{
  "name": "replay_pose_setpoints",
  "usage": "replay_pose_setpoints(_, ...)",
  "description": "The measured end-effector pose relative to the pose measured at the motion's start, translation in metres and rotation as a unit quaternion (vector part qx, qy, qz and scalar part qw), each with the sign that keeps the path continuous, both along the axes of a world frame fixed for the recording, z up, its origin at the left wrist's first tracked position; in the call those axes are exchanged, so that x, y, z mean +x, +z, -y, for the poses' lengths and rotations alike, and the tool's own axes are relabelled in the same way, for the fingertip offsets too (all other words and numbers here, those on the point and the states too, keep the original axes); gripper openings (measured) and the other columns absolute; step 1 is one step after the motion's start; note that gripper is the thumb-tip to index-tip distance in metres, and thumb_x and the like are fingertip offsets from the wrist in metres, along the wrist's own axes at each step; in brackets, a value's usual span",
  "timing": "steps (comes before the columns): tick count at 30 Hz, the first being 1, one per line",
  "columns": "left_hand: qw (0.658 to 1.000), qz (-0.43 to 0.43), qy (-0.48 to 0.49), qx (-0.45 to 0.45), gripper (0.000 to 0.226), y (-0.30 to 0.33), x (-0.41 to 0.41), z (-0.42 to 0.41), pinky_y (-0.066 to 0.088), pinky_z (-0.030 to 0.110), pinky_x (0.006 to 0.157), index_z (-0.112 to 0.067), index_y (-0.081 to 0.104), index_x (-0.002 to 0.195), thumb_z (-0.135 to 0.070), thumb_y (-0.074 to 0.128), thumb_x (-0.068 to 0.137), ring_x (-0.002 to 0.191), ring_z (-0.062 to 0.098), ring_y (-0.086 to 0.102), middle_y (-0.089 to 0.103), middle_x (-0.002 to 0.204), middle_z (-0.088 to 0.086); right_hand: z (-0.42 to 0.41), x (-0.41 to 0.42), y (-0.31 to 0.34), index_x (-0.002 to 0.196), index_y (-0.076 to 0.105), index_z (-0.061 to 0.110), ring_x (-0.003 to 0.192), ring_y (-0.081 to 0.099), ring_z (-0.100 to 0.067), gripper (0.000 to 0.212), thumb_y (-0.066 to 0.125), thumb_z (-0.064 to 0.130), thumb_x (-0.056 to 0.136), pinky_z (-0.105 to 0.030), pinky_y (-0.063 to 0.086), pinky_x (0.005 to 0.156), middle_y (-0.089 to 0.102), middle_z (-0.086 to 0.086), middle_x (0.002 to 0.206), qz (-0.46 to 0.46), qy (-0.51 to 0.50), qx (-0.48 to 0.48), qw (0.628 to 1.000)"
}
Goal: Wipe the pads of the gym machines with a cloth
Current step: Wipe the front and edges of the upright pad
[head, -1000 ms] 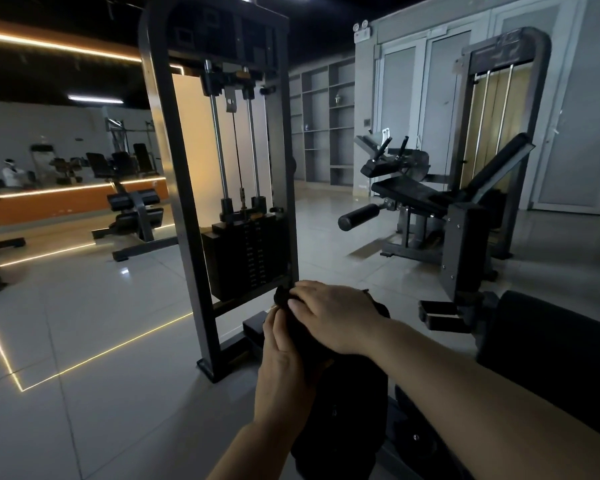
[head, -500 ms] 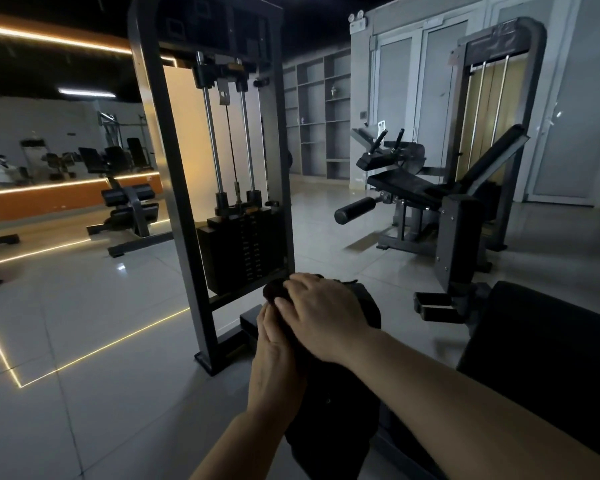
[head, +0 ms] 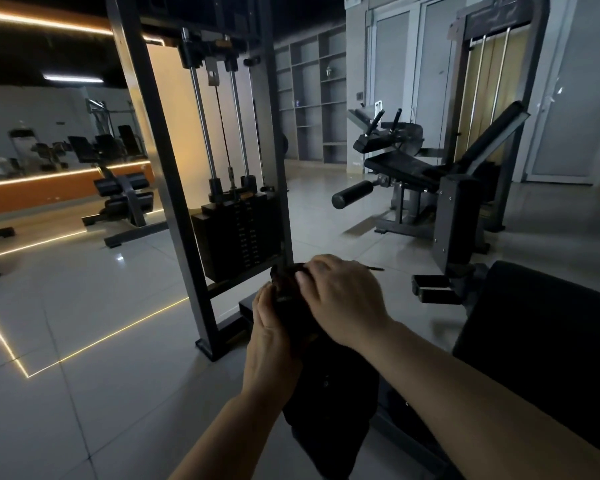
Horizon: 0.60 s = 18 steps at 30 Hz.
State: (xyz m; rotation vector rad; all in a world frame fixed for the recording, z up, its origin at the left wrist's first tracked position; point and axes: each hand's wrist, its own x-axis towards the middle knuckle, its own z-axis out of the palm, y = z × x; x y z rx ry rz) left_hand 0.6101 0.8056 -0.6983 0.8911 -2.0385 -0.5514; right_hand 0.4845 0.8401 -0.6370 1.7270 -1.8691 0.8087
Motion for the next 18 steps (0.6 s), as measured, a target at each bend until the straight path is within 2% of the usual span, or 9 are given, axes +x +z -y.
replay_pose_setpoints(2,1.0,0.01,0.0,-0.021,0.1,-0.001,-0.001,0.001,0.045,0.028,0.095,-0.023,0.002,0.147,-0.028,0.074,0.078,0.126,0.019,0.041,0.024,0.146,0.004,-0.004,-0.016,-0.007,0.097,0.066,0.013,0.082,0.061,-0.022,0.058,0.017,0.044,0.094,-0.034,0.047,0.074,0.066,-0.003,0.096,0.054,-0.016,-0.055,0.997)
replay_pose_setpoints(4,1.0,-0.002,-0.003,-0.028,0.101,0.0,-0.001,0.0,0.049,0.036,0.096,-0.039,0.001,0.143,-0.023,0.075,0.077,0.126,0.023,0.042,0.02,0.145,-0.003,-0.004,-0.024,-0.021,0.1,0.066,0.008,0.087,0.062,-0.022,0.051,0.026,0.04,0.096,-0.03,0.049,0.077,0.067,-0.005,0.098,0.121,-0.002,-0.128,0.984)
replay_pose_setpoints(6,0.999,-0.017,-0.004,-0.036,0.099,-0.001,-0.002,0.0,0.05,0.04,0.097,-0.047,0.006,0.139,-0.017,0.076,0.076,0.127,0.023,0.042,0.02,0.143,-0.008,-0.002,-0.025,-0.039,0.11,0.063,0.006,0.102,0.06,-0.019,0.044,0.034,0.036,0.098,-0.018,0.044,0.088,0.066,-0.005,0.111,0.179,0.03,-0.209,0.961)
replay_pose_setpoints(8,0.999,-0.03,0.004,-0.042,0.096,-0.004,-0.003,0.002,0.049,0.037,0.096,-0.044,0.012,0.139,-0.013,0.076,0.075,0.126,0.021,0.041,0.024,0.141,-0.005,-0.001,-0.024,-0.057,0.121,0.056,0.001,0.119,0.053,-0.016,0.044,0.035,0.034,0.1,-0.013,0.036,0.099,0.059,-0.009,0.127,0.222,0.076,-0.271,0.933)
replay_pose_setpoints(10,0.999,-0.033,0.01,-0.041,0.094,-0.005,-0.005,0.003,0.047,0.031,0.095,-0.04,0.015,0.14,-0.011,0.076,0.075,0.124,0.017,0.041,0.026,0.14,-0.004,-0.001,-0.024,-0.075,0.13,0.046,-0.004,0.129,0.045,-0.02,0.049,0.034,0.034,0.101,-0.016,0.033,0.106,0.049,-0.015,0.136,0.246,0.09,-0.308,0.915)
replay_pose_setpoints(13,0.999,-0.024,0.014,-0.035,0.091,-0.005,-0.006,0.005,0.041,0.024,0.094,-0.028,0.017,0.144,-0.011,0.075,0.075,0.12,0.01,0.038,0.025,0.143,-0.001,-0.001,-0.021,-0.107,0.14,0.03,0.0,0.134,0.039,-0.025,0.059,0.033,0.043,0.1,-0.024,0.034,0.109,0.037,-0.016,0.146,0.3,0.095,-0.306,0.899)
replay_pose_setpoints(15,0.999,-0.019,0.016,-0.029,0.09,-0.005,-0.007,0.005,0.039,0.023,0.093,-0.026,0.016,0.144,-0.011,0.074,0.077,0.119,0.009,0.036,0.024,0.144,0.001,-0.005,-0.02,-0.126,0.144,0.023,0.001,0.135,0.039,-0.029,0.066,0.033,0.047,0.098,-0.043,0.041,0.105,0.034,-0.018,0.148,0.319,0.111,-0.289,0.896)
replay_pose_setpoints(16,0.999,-0.018,0.017,-0.026,0.09,-0.005,-0.007,0.005,0.04,0.025,0.093,-0.026,0.016,0.144,-0.012,0.074,0.077,0.121,0.013,0.039,0.025,0.144,0.001,-0.007,-0.02,-0.132,0.145,0.021,0.001,0.134,0.04,-0.03,0.067,0.034,0.048,0.098,-0.048,0.044,0.1,0.035,-0.018,0.147,0.314,0.112,-0.284,0.899)
replay_pose_setpoints(18,0.999,-0.017,0.022,-0.021,0.09,-0.004,-0.007,0.005,0.04,0.027,0.092,-0.025,0.016,0.144,-0.013,0.074,0.077,0.124,0.021,0.041,0.025,0.144,0.002,-0.008,-0.02,-0.131,0.145,0.019,0.004,0.13,0.044,-0.027,0.067,0.034,0.048,0.097,-0.045,0.048,0.095,0.036,-0.016,0.145,0.307,0.113,-0.269,0.906)
